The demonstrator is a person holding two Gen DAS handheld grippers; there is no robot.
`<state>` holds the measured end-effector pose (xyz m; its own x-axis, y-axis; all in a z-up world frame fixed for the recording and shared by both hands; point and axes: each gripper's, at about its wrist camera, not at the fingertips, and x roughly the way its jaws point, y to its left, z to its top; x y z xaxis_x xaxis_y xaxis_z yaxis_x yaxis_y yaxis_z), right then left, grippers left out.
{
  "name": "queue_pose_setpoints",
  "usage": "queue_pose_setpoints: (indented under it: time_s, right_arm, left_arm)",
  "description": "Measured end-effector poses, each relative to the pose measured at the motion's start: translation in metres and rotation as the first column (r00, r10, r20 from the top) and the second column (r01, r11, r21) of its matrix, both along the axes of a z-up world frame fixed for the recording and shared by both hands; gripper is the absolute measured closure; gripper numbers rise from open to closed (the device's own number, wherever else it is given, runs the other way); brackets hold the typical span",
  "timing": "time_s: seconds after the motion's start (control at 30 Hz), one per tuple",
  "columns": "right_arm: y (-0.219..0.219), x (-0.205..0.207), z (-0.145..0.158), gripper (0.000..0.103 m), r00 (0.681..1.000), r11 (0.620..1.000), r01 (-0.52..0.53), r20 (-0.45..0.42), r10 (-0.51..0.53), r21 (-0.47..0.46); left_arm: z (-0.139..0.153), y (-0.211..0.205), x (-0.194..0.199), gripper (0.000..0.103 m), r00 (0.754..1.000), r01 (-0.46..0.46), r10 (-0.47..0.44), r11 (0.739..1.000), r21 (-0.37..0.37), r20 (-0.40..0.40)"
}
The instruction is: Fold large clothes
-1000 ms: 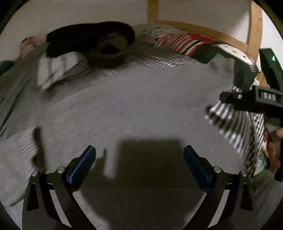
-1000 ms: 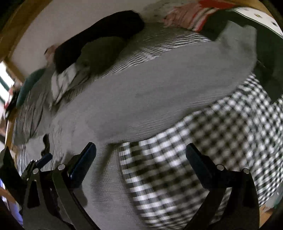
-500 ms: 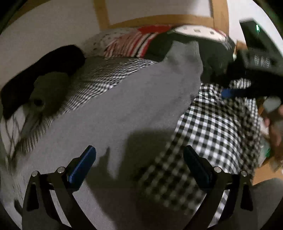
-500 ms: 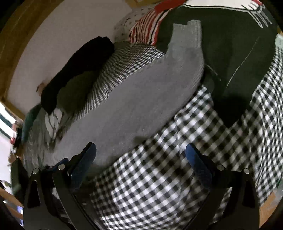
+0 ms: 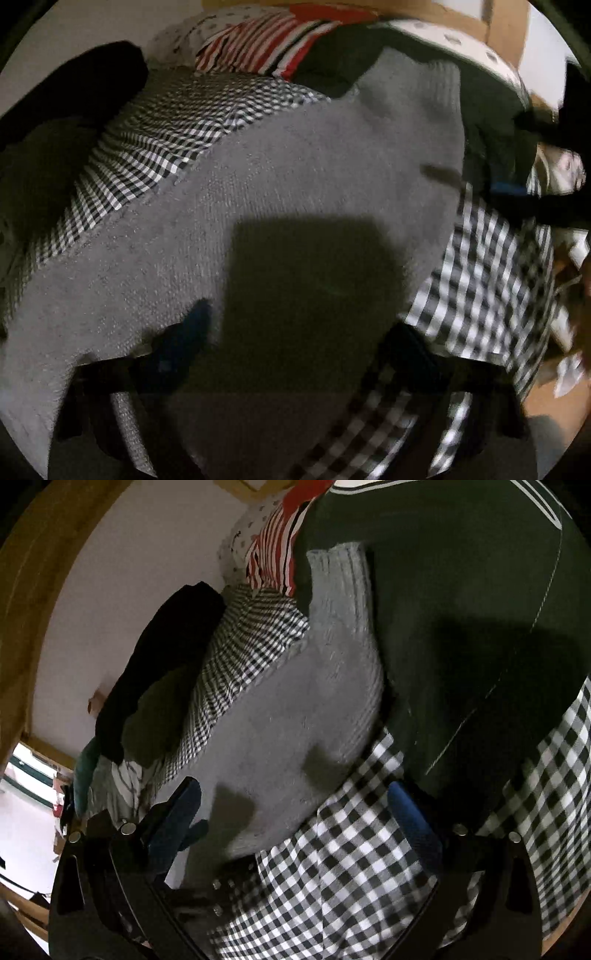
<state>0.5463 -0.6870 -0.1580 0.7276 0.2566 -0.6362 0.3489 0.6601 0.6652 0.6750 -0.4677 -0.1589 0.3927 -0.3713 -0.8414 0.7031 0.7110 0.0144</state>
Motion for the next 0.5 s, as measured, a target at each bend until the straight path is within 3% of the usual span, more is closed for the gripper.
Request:
queue_pose_setpoints:
  time_s: [0.03, 0.07, 0.17, 0.4, 0.43, 0.5]
  right_arm:
    - [-0.002, 0.000, 0.000, 0.003, 1.000, 1.000, 0.002, 0.004, -0.002, 0.002]
    - [-0.003, 0.000, -0.001, 0.003, 1.000, 1.000, 0.004, 0.011, -0.004, 0.000]
    - [-0.009, 0.006, -0.003, 0.003, 1.000, 1.000, 0.023, 0.006, -0.023, -0.013]
    - [-0.033, 0.045, -0.019, 0.009, 0.998, 0.996, 0.063, 0.017, -0.064, 0.069]
    - [-0.035, 0.050, -0.017, 0.017, 0.998, 0.996, 0.065, 0.013, -0.066, 0.066]
    - [-0.036, 0.060, -0.015, 0.054, 0.999, 0.998, 0.054, -0.007, -0.054, 0.033]
  left_arm:
    - [0.004, 0.002, 0.001, 0.049, 1.000, -0.006, 0.006, 1.000, -0.018, -0.004]
    - [0.008, 0.004, 0.003, 0.058, 1.000, -0.006, 0.006, 0.999, -0.039, -0.020]
    - [0.010, 0.007, 0.001, 0.069, 0.999, 0.002, -0.004, 0.999, -0.050, -0.037]
    - [0.016, 0.032, -0.016, 0.084, 0.999, -0.002, 0.000, 0.996, -0.084, -0.033]
    - [0.016, 0.035, -0.014, 0.087, 0.999, -0.009, 0.006, 0.996, -0.091, -0.034]
    - [0.016, 0.042, -0.013, 0.089, 0.999, -0.016, 0.014, 0.996, -0.092, -0.032]
